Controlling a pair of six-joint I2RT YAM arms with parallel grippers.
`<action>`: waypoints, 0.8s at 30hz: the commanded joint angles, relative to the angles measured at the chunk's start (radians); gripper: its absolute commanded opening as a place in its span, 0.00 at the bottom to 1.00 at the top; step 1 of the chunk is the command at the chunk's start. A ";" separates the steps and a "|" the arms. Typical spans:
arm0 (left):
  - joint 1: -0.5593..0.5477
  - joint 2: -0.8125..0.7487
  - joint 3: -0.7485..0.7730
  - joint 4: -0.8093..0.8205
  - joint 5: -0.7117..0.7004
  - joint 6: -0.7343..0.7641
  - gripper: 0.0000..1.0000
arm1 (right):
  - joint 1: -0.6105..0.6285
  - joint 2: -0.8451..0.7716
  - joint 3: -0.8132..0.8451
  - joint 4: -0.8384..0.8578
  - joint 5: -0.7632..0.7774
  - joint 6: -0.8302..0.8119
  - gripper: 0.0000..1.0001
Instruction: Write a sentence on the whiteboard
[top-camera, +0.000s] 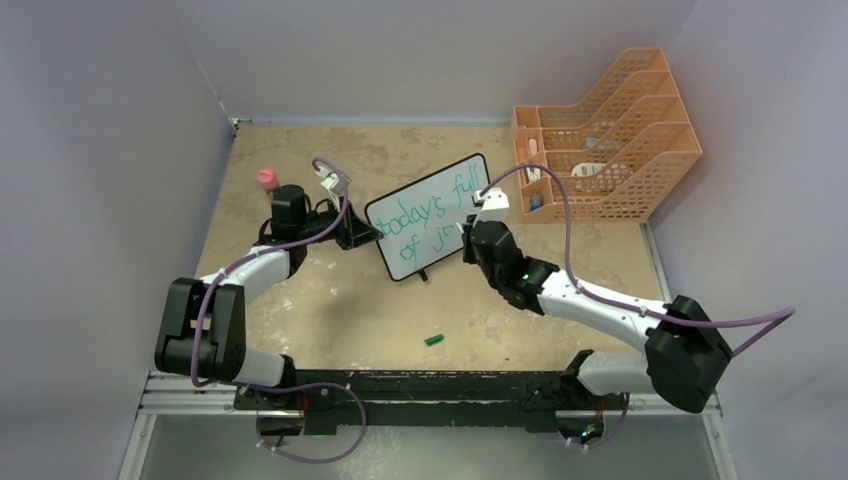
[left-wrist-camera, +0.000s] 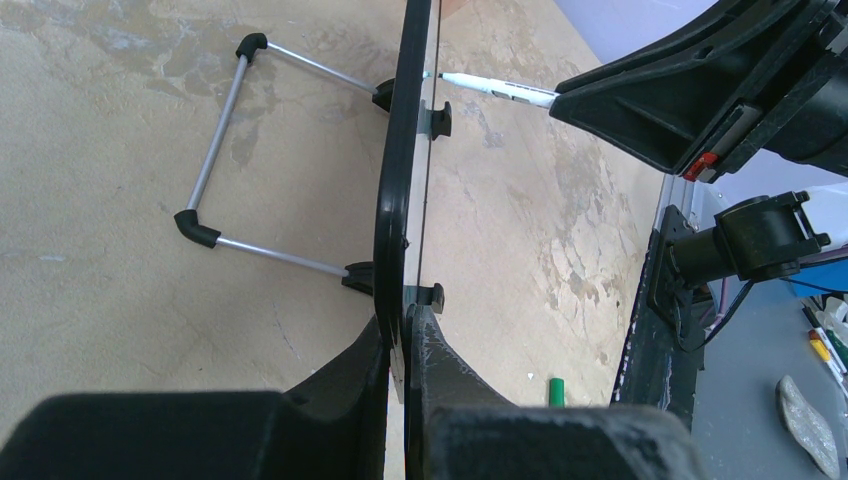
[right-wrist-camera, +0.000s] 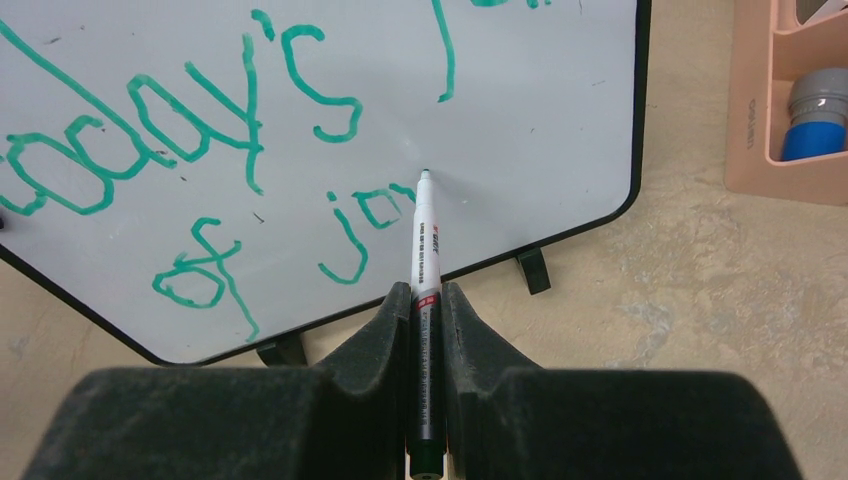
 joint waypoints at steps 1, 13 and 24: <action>-0.004 -0.026 0.034 0.015 0.007 0.027 0.00 | -0.005 0.001 0.052 0.051 0.024 -0.020 0.00; -0.004 -0.027 0.034 0.013 0.007 0.027 0.00 | -0.010 0.028 0.046 0.052 0.010 -0.020 0.00; -0.004 -0.024 0.034 0.015 0.008 0.025 0.00 | -0.010 0.010 0.024 0.020 -0.023 0.007 0.00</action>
